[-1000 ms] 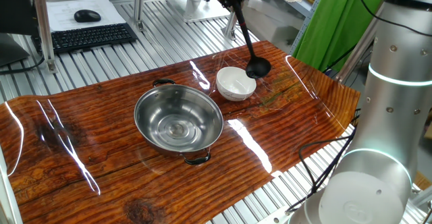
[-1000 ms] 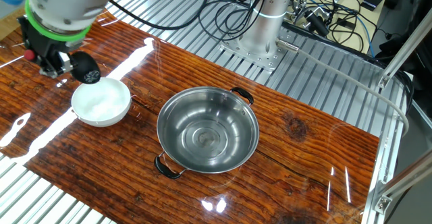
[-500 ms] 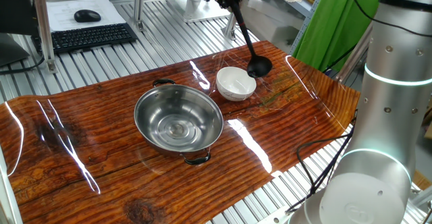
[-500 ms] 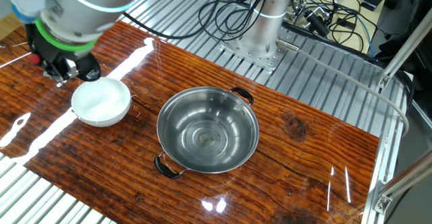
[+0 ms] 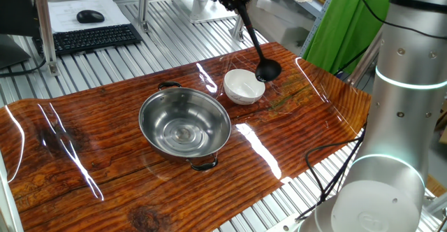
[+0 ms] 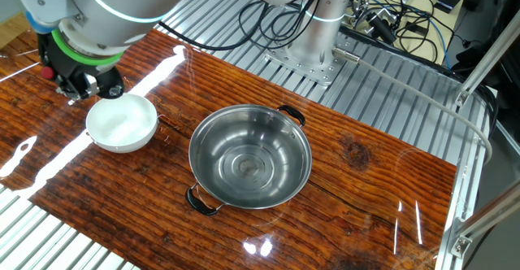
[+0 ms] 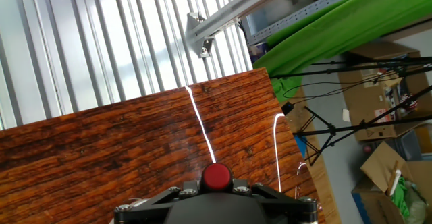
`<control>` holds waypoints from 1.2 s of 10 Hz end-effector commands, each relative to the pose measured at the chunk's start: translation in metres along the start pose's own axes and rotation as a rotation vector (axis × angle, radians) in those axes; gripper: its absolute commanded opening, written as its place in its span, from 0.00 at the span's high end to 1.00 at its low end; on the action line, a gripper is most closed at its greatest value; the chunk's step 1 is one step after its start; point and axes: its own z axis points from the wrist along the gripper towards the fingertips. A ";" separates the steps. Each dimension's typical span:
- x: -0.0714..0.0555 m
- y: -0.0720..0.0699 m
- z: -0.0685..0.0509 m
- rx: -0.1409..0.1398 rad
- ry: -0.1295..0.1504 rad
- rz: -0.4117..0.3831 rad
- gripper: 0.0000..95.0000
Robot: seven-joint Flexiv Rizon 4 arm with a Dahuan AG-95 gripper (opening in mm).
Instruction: Scoop water with a large spoon from one bowl to another
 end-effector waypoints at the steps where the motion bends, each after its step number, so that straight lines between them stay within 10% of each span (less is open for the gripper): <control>1: 0.001 0.002 0.000 0.003 0.000 0.004 1.00; 12: 0.002 0.012 -0.004 0.060 -0.019 0.065 1.00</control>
